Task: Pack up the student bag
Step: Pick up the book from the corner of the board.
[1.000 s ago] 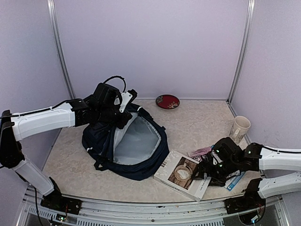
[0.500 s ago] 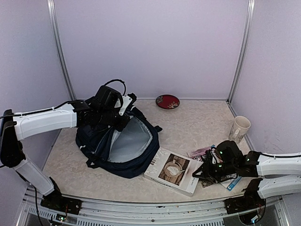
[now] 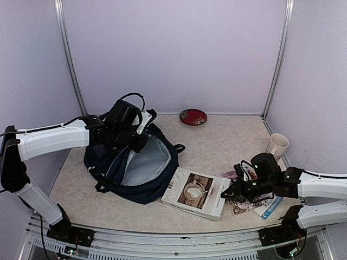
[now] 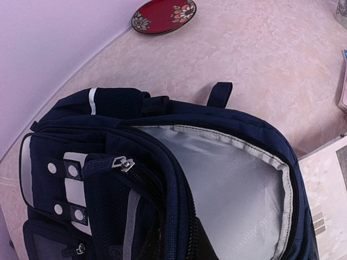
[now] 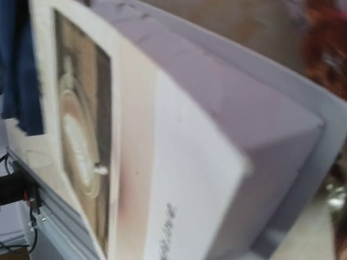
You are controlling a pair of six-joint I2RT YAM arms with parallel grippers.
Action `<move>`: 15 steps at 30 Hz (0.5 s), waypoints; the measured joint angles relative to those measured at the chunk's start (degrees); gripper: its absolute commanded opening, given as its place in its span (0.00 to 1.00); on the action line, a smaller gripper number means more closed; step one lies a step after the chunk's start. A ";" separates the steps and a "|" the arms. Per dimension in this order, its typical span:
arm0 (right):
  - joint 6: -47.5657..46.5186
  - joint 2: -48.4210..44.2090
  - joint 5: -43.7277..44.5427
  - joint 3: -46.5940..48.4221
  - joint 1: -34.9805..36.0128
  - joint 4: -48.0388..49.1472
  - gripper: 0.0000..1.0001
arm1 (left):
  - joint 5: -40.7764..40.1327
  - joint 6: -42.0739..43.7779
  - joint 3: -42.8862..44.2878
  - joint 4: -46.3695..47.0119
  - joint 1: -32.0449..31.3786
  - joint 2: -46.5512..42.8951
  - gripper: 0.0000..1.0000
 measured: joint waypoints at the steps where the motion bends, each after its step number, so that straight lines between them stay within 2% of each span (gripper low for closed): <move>1: -0.52 -0.72 -0.11 0.96 -0.02 -1.16 0.00 | -0.02 0.00 0.00 -0.07 0.00 0.00 0.00; 9: -4.72 -7.69 2.12 9.75 -0.39 -9.46 0.00 | 0.02 0.04 0.00 -0.09 0.00 0.00 0.00; 15: -6.03 -10.29 3.17 11.08 -0.55 -11.80 0.00 | 0.04 0.04 0.00 -0.09 0.00 0.00 0.00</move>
